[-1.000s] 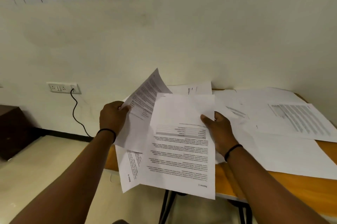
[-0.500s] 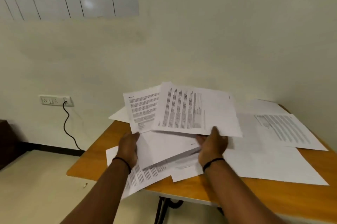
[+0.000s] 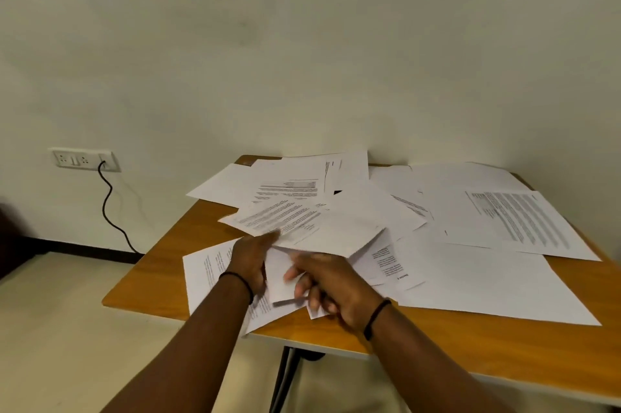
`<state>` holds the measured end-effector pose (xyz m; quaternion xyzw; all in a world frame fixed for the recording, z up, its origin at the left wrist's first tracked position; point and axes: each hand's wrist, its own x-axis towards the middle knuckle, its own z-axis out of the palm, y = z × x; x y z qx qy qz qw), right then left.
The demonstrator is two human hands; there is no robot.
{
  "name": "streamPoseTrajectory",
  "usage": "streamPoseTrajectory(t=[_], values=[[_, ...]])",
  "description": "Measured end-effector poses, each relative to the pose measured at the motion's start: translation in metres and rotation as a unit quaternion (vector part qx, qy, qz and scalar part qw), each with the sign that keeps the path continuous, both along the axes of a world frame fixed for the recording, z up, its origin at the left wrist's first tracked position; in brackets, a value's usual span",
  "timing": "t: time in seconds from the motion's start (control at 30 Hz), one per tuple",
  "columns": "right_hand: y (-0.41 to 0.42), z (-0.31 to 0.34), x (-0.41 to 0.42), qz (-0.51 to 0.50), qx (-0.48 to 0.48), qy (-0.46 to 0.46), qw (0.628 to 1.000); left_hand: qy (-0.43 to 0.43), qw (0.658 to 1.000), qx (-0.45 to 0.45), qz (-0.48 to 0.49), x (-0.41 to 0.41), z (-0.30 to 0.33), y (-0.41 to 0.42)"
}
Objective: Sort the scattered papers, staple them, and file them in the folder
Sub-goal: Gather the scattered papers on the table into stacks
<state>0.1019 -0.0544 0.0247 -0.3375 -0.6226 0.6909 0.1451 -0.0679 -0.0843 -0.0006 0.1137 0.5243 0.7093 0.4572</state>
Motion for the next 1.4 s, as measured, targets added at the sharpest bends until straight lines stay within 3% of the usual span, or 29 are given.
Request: streamPoseTrajectory(t=[0.07,0.13,0.2,0.27,0.4,0.43,0.53,0.57,0.6,0.67,0.7,0.9,1.0,1.27,1.4], values=[[-0.005,0.002,0.009,0.146,0.04,-0.007,0.988,0.03,0.998,-0.022,0.044,-0.003,-0.004,0.002],[-0.007,0.009,0.016,0.194,0.059,0.022,0.979,0.042,0.999,0.003,0.027,-0.006,-0.002,0.0],[-0.003,0.019,0.018,0.126,0.072,0.076,0.987,0.069,0.997,0.024,-0.001,-0.008,0.005,-0.004],[0.008,0.033,0.018,-0.016,0.107,0.109,0.988,0.092,0.994,0.049,-0.017,-0.011,0.014,-0.006],[0.035,0.063,0.026,-0.166,0.149,0.114,0.968,0.111,0.988,0.103,-0.039,-0.026,0.021,-0.006],[0.045,0.066,0.026,-0.215,0.208,0.09,0.95,0.114,0.986,0.111,-0.052,-0.029,0.023,-0.007],[0.074,0.065,0.027,-0.322,0.442,-0.079,0.833,0.112,0.982,0.122,-0.092,-0.031,0.031,-0.012],[0.083,0.064,0.029,-0.305,0.444,-0.112,0.835,0.109,0.98,0.125,-0.107,-0.03,0.033,-0.014],[0.093,0.06,0.031,-0.275,0.398,-0.114,0.868,0.107,0.979,0.125,-0.12,-0.029,0.035,-0.015],[0.101,0.055,0.036,-0.207,0.262,-0.052,0.941,0.109,0.976,0.129,-0.139,-0.027,0.037,-0.016],[0.106,0.05,0.038,-0.18,0.232,-0.015,0.956,0.11,0.975,0.13,-0.145,-0.026,0.037,-0.016],[0.099,0.03,0.038,-0.174,0.257,0.091,0.946,0.174,0.971,0.118,-0.111,-0.017,0.043,-0.013],[0.096,0.026,0.037,-0.188,0.248,0.1,0.945,0.167,0.973,0.13,-0.095,-0.012,0.045,-0.014],[0.089,0.021,0.035,-0.191,0.107,0.204,0.954,0.167,0.976,0.13,-0.059,-0.006,0.045,-0.012],[0.088,0.013,0.032,-0.208,0.08,0.218,0.95,0.172,0.971,0.149,-0.073,-0.006,0.043,-0.01]])
